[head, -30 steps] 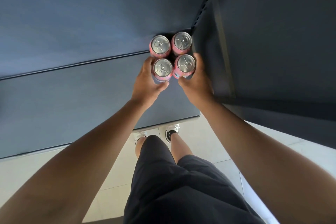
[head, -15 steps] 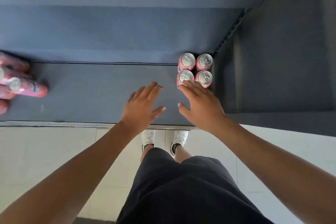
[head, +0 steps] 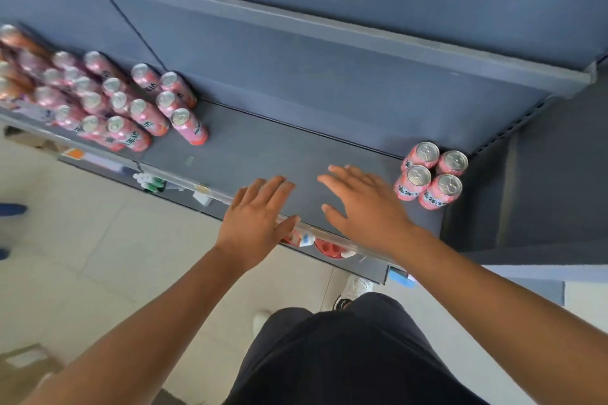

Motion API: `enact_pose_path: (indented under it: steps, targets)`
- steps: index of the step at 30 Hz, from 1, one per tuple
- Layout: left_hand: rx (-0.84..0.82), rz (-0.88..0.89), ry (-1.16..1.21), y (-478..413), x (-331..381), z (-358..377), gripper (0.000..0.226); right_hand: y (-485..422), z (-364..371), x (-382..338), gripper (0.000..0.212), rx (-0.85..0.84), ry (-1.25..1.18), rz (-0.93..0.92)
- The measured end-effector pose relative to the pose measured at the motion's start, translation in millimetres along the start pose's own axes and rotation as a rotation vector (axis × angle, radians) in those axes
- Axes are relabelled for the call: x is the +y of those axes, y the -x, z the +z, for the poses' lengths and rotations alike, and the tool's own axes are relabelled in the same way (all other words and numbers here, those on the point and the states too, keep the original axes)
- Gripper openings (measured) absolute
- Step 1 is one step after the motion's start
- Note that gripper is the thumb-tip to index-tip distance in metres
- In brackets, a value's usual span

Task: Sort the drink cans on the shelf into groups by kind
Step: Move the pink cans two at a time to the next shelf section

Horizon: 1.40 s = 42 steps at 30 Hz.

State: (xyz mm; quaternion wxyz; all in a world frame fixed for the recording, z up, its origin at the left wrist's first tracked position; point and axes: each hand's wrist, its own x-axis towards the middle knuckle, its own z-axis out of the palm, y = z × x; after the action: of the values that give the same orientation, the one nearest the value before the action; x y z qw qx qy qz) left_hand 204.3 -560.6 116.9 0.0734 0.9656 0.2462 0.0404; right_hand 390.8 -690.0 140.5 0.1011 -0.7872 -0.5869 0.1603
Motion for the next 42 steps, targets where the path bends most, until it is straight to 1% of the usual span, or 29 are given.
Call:
enact_pose_path:
  steps: [2, 7, 11, 14, 19, 24, 27, 34, 37, 42]
  targets:
    - [0.033, -0.037, -0.006, 23, -20, -8, 0.054, -5, 3, -29, 0.052, 0.003, 0.004, -0.021]
    - [0.055, -0.159, -0.004, 93, -74, -32, 0.052, -13, 18, -111, 0.055, 0.005, 0.022, -0.042]
    - [0.090, -0.258, -0.010, 152, -121, -50, 0.052, -21, 37, -183, 0.052, -0.008, 0.019, -0.094]
    - [0.089, -0.304, -0.027, 184, -148, -60, 0.055, -31, 51, -223, 0.047, -0.013, 0.018, -0.134]
    - [0.119, -0.382, -0.022, 223, -192, -69, 0.052, -50, 68, -278, 0.046, -0.016, 0.013, -0.199]
    - [0.143, -0.431, -0.001, 228, -220, -73, 0.050, -83, 76, -300, 0.042, -0.056, 0.023, -0.225]
    - [0.127, -0.449, 0.004, 217, -240, -71, 0.050, -108, 76, -306, 0.041, -0.056, 0.021, -0.218]
    - [0.034, -0.502, -0.033, 163, -306, -66, 0.054, -196, 74, -309, 0.042, -0.067, 0.011, -0.213]
    - [-0.029, -0.549, -0.058, 136, -339, -62, 0.055, -240, 75, -302, 0.047, -0.100, -0.012, -0.198]
    - [-0.100, -0.581, -0.073, 98, -380, -59, 0.056, -293, 79, -289, 0.048, -0.178, -0.026, -0.184]
